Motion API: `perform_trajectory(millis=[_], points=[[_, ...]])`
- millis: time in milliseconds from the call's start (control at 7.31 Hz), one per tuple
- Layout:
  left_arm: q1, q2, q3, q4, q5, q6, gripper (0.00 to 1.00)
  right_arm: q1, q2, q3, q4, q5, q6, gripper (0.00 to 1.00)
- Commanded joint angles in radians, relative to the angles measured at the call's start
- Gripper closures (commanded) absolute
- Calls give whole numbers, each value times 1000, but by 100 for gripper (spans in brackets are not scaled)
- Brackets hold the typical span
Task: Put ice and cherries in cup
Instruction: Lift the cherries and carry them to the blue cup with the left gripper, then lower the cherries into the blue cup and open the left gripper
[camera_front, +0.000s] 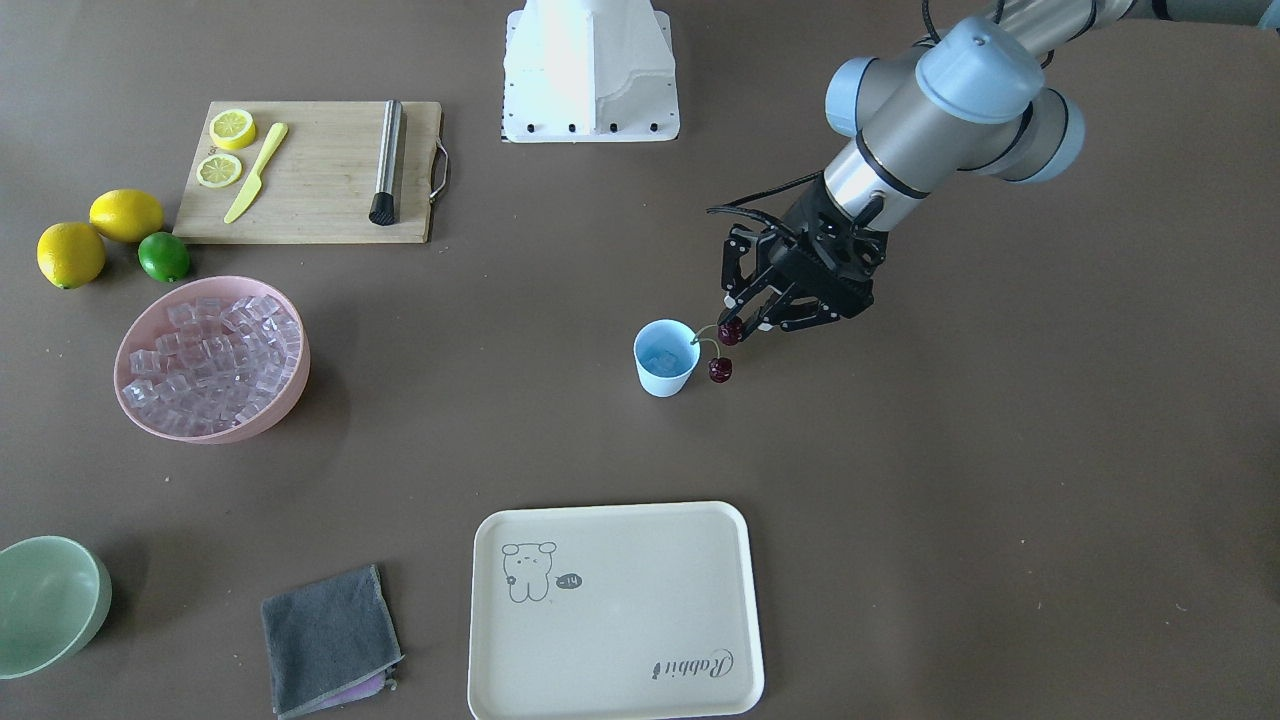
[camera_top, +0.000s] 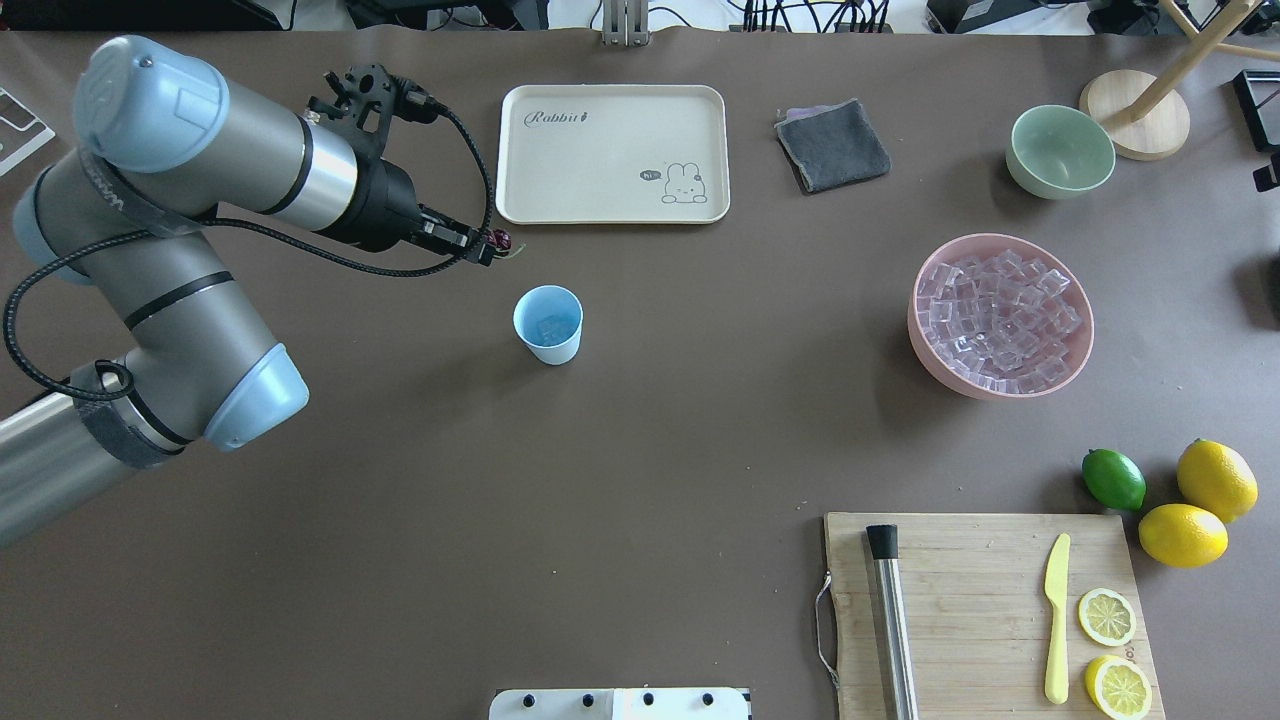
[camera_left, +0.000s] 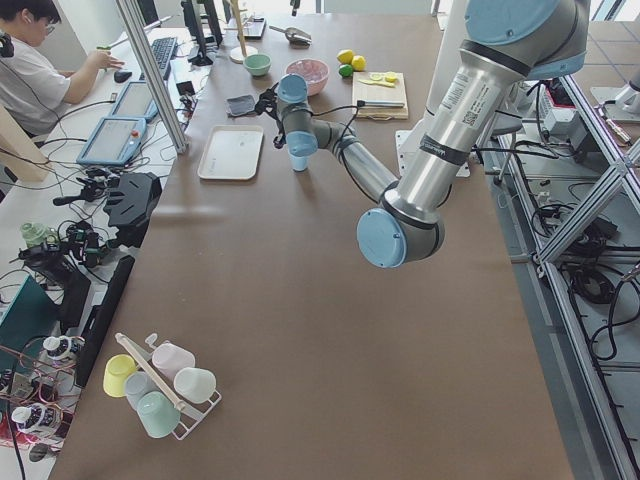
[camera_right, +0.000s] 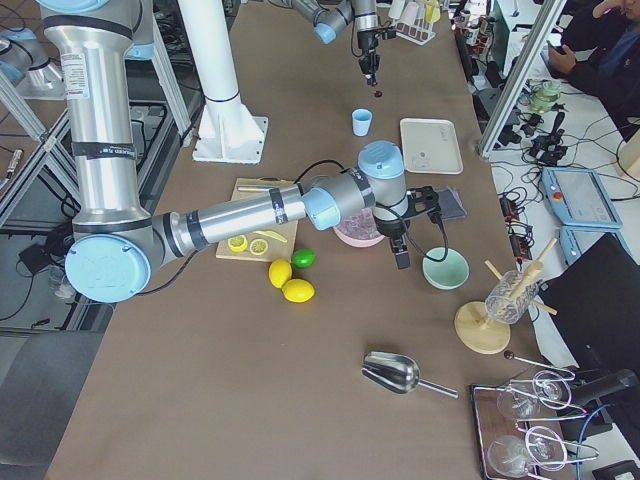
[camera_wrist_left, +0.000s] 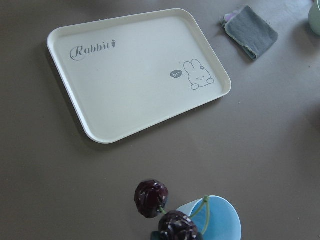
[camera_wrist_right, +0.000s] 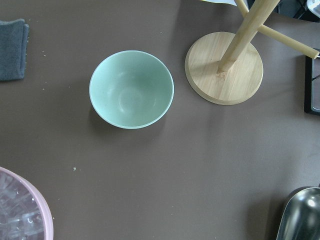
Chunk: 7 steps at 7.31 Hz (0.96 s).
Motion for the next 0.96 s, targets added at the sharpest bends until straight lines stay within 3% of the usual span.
perform_trajectory(millis=[0, 410, 547, 684, 821], points=[[57, -10, 3, -2, 44, 2, 100, 0, -3, 3, 0, -1, 0, 0], [92, 1, 8, -2, 45, 0, 100, 0, 1, 1, 0, -1, -2, 0], [94, 1, 12, -2, 45, 2, 56, 0, 1, 1, 2, -1, -3, 0], [92, 1, 8, -2, 53, -6, 3, 0, 1, 1, 2, -1, -3, 0], [94, 1, 6, -2, 73, -8, 2, 0, 0, 1, 2, -1, -3, 0]])
